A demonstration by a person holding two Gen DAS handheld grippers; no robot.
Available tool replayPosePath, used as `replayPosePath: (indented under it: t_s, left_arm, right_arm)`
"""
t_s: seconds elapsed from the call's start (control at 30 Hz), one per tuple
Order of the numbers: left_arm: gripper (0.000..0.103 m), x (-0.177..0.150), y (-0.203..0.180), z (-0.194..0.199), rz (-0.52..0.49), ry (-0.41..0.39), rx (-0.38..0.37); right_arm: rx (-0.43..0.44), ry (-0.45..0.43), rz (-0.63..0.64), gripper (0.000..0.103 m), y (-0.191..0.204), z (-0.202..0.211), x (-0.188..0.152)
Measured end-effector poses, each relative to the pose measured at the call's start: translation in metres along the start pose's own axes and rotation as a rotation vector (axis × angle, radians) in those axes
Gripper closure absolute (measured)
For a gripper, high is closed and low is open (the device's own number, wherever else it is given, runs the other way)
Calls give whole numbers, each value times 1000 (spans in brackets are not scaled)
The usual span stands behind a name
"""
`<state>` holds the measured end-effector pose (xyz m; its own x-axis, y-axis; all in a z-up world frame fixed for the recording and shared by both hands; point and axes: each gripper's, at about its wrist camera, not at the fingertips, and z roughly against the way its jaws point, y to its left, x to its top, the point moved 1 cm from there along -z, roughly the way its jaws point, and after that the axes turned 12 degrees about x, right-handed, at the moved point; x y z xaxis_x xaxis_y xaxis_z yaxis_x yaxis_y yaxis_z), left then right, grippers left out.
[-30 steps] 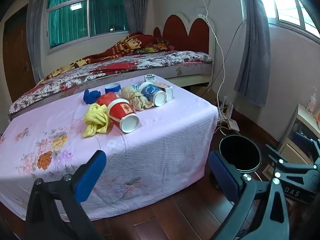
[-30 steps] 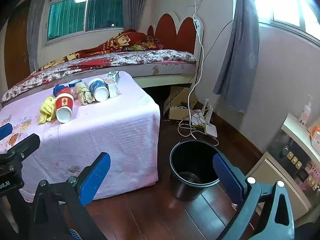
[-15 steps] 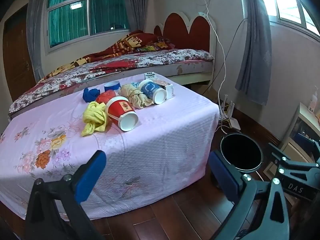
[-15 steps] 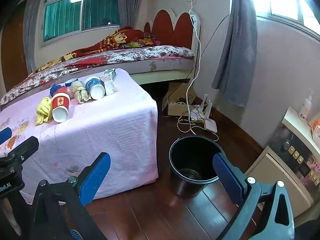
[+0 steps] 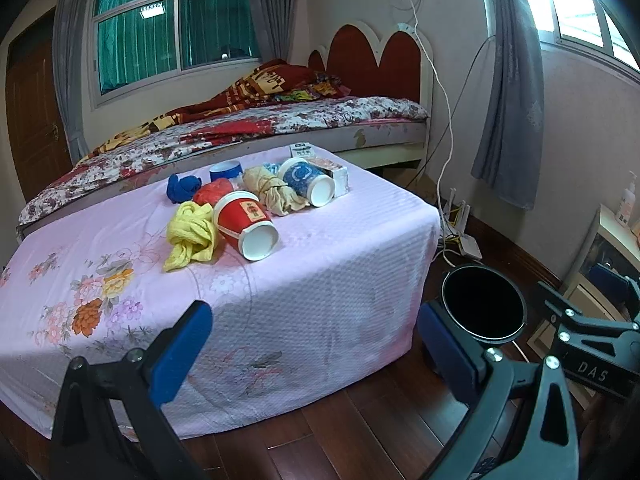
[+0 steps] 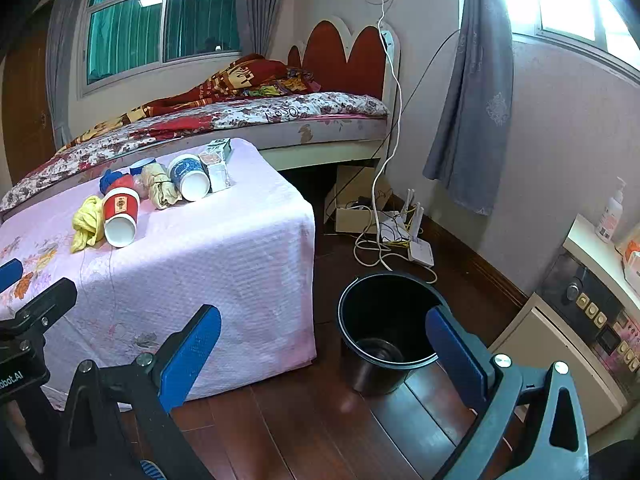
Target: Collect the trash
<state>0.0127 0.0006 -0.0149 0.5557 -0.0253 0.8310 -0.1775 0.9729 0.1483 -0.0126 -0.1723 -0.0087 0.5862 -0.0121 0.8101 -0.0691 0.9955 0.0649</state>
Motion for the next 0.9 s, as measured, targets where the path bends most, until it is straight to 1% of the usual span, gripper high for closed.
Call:
replayPosePath:
  t_s: [0.9]
  left_arm:
    - [0, 0, 0, -1, -6, 1, 2]
  right_arm:
    - [-2, 5, -18, 0, -4, -3, 1]
